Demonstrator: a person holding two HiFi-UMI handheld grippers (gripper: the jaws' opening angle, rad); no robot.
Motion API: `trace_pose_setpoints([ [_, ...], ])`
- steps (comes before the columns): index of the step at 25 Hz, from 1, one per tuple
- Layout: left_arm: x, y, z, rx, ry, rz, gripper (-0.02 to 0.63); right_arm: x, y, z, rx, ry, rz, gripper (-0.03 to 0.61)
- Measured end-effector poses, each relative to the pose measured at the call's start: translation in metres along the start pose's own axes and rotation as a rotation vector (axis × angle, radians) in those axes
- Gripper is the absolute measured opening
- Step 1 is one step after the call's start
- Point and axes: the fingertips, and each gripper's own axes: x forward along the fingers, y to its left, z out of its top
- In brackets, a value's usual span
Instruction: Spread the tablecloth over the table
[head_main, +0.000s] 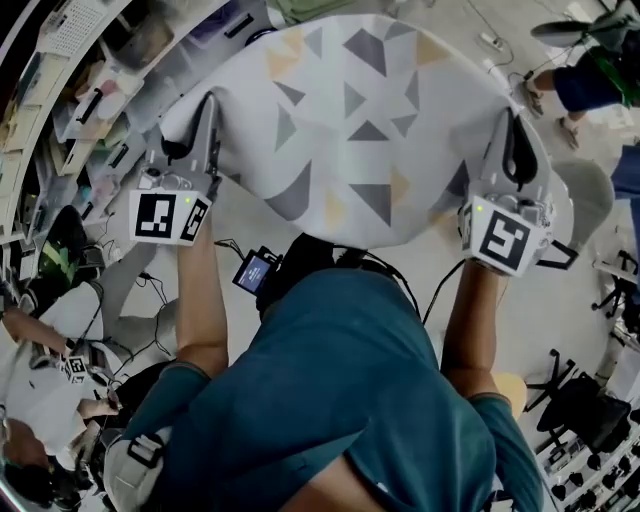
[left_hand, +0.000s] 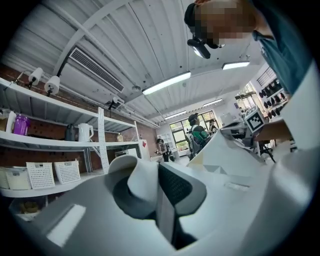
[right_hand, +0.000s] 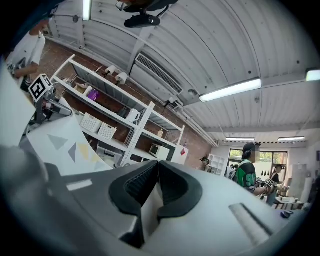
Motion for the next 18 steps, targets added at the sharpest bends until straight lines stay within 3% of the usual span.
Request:
trace_pose_setpoints([
  [4,0.020,0.009,-0.035,-0.030,0.038,-0.029,0.017,0.012,0.012,-0.032,0.061,0.086,0.009,0.015],
  [8,0.041,0.022,-0.074,-0.055,0.082,-0.059,0.017,0.032,0.027,-0.066,0.018,0.132,0.004,0.015],
  [18,0.083,0.045,-0.192,-0.157,0.245,-0.131,0.018,0.063,0.076,-0.165,0.034,0.352,0.007,0.018],
])
